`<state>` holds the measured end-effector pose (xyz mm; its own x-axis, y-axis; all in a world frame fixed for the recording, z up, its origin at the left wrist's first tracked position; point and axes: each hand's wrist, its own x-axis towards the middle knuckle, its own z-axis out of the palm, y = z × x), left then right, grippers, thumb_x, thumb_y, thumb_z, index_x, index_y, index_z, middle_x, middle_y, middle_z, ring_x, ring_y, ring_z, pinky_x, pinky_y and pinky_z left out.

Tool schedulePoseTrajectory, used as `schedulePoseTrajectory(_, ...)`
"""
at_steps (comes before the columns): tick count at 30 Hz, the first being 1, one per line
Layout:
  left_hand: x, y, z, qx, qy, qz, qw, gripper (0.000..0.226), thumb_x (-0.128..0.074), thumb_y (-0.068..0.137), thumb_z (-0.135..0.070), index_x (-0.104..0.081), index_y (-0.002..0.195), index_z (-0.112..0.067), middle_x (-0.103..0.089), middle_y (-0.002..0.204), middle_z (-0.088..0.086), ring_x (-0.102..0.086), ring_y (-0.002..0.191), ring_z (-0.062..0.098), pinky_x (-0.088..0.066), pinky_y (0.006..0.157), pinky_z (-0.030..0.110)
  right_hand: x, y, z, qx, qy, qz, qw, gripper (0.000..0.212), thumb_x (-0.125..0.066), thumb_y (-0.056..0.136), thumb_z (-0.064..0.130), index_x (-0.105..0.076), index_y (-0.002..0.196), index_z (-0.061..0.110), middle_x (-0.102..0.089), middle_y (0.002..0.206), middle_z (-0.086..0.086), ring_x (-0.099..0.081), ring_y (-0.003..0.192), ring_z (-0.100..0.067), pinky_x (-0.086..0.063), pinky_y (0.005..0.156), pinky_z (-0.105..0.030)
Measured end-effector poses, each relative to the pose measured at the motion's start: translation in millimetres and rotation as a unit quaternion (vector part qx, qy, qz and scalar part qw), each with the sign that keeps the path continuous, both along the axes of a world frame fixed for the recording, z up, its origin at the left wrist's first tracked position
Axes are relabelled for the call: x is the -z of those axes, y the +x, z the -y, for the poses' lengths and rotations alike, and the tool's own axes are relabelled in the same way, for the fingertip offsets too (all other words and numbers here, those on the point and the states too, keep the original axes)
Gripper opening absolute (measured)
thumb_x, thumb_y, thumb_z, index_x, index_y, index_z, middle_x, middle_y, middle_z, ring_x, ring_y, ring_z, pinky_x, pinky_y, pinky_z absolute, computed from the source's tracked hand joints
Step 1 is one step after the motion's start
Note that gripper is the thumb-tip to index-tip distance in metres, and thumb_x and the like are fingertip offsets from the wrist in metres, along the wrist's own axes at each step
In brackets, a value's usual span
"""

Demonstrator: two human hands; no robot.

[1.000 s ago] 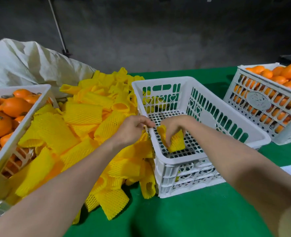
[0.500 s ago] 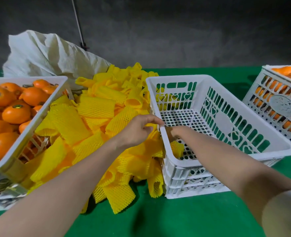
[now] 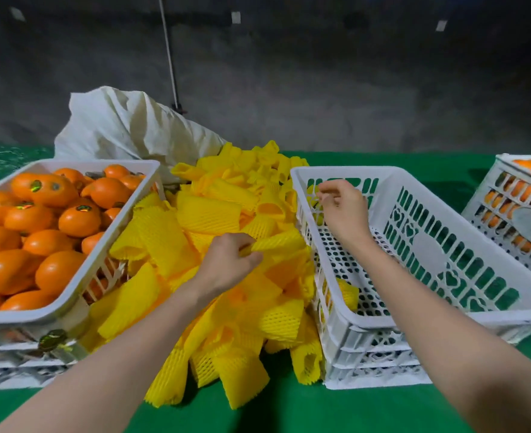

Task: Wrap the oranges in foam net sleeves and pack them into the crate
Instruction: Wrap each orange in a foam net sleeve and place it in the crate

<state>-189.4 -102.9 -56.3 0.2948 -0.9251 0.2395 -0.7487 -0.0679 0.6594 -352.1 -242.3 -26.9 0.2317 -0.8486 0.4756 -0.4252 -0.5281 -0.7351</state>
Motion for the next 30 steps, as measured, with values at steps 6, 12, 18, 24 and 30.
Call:
schedulePoseTrajectory(6, -23.5, 27.9, -21.6, -0.031, -0.055, -0.229, 0.971, 0.011, -0.062, 0.09, -0.01, -0.062, 0.08, -0.013, -0.055, 0.067, -0.001, -0.047, 0.06, 0.008, -0.039, 0.056, 0.024, -16.4, 39.8, -75.1, -0.141, -0.082, 0.03, 0.986, 0.017, -0.055, 0.093, 0.021, -0.067, 0.09, 0.009, -0.061, 0.087, 0.006, -0.054, 0.083, -0.002, -0.041, 0.075, -0.015)
schedulePoseTrajectory(12, -25.9, 55.4, -57.5, -0.066, -0.086, -0.18, 0.978, 0.024, -0.068, 0.086, -0.018, -0.045, 0.081, -0.012, -0.031, 0.056, -0.003, -0.028, 0.05, 0.012, -0.021, 0.052, 0.029, -18.8, 89.4, -108.7, -0.129, -0.064, -0.04, 0.989, 0.048, -0.075, 0.076, 0.034, -0.056, 0.112, 0.008, -0.051, 0.097, 0.001, -0.049, 0.099, -0.017, -0.04, 0.086, -0.03)
schedulePoseTrajectory(18, -41.1, 93.5, -95.1, -0.006, -0.08, -0.16, 0.984, 0.04, -0.073, 0.076, -0.014, -0.035, 0.064, -0.011, -0.029, 0.062, 0.004, -0.026, 0.058, 0.011, -0.021, 0.056, 0.033, -20.5, 133.2, -129.9, -0.198, -0.11, -0.064, 0.972, 0.039, -0.078, 0.074, 0.026, -0.061, 0.106, 0.01, -0.053, 0.112, -0.005, -0.047, 0.113, -0.021, -0.03, 0.091, -0.017)
schedulePoseTrajectory(24, -41.8, 136.4, -120.3, 0.01, -0.064, -0.194, 0.979, 0.032, -0.071, 0.068, -0.014, -0.046, 0.069, 0.006, -0.041, 0.069, 0.015, -0.036, 0.066, 0.02, -0.03, 0.058, 0.045, -19.8, 170.9, -152.3, -0.216, -0.189, -0.044, 0.957, 0.028, -0.077, 0.074, 0.016, -0.065, 0.097, 0.005, -0.064, 0.098, -0.007, -0.058, 0.094, -0.021, -0.034, 0.08, -0.014)
schedulePoseTrajectory(30, -39.8, 167.0, -129.9, 0.019, -0.07, -0.201, 0.977, 0.035, -0.071, 0.083, -0.021, -0.044, 0.063, -0.012, -0.04, 0.062, 0.007, -0.037, 0.059, 0.017, -0.031, 0.057, 0.032, -22.5, 193.4, -159.3, -0.234, -0.123, -0.02, 0.964, 0.014, -0.068, 0.077, 0.003, -0.055, 0.074, 0.005, -0.054, 0.073, -0.005, -0.045, 0.069, -0.008, -0.033, 0.062, -0.012)
